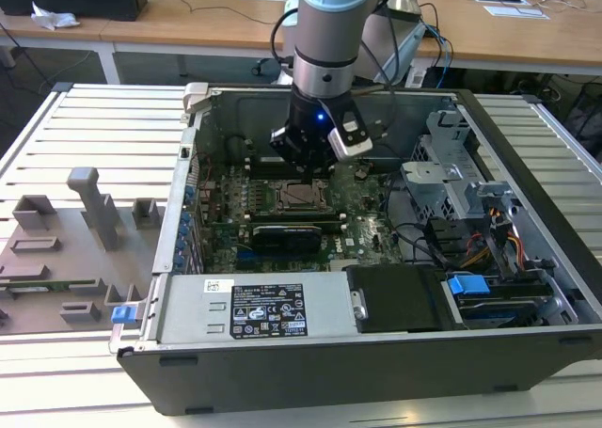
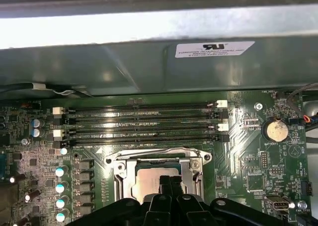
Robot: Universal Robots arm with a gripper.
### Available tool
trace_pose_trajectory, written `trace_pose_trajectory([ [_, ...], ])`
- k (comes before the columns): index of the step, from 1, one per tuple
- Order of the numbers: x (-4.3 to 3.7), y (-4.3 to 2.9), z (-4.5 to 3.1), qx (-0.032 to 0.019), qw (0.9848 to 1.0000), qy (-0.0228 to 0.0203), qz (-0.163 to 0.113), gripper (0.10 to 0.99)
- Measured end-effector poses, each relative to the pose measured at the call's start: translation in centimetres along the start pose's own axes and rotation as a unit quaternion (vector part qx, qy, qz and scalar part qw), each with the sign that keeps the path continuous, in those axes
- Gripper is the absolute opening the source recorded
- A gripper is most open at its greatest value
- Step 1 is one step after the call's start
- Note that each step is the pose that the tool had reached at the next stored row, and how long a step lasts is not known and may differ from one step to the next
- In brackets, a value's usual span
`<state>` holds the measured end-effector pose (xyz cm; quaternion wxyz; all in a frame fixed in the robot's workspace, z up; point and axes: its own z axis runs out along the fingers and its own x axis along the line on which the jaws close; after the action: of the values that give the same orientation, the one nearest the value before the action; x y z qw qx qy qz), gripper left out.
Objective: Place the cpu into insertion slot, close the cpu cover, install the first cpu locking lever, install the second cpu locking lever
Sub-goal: 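Install the first cpu locking lever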
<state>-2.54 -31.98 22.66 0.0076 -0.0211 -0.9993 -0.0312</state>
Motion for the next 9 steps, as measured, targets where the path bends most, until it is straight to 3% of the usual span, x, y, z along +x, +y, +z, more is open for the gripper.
trace_pose_trajectory([
  [9, 0.01, 0.04, -0.62, 0.0000, 1.0000, 0.0000, 0.000, 0.106],
])
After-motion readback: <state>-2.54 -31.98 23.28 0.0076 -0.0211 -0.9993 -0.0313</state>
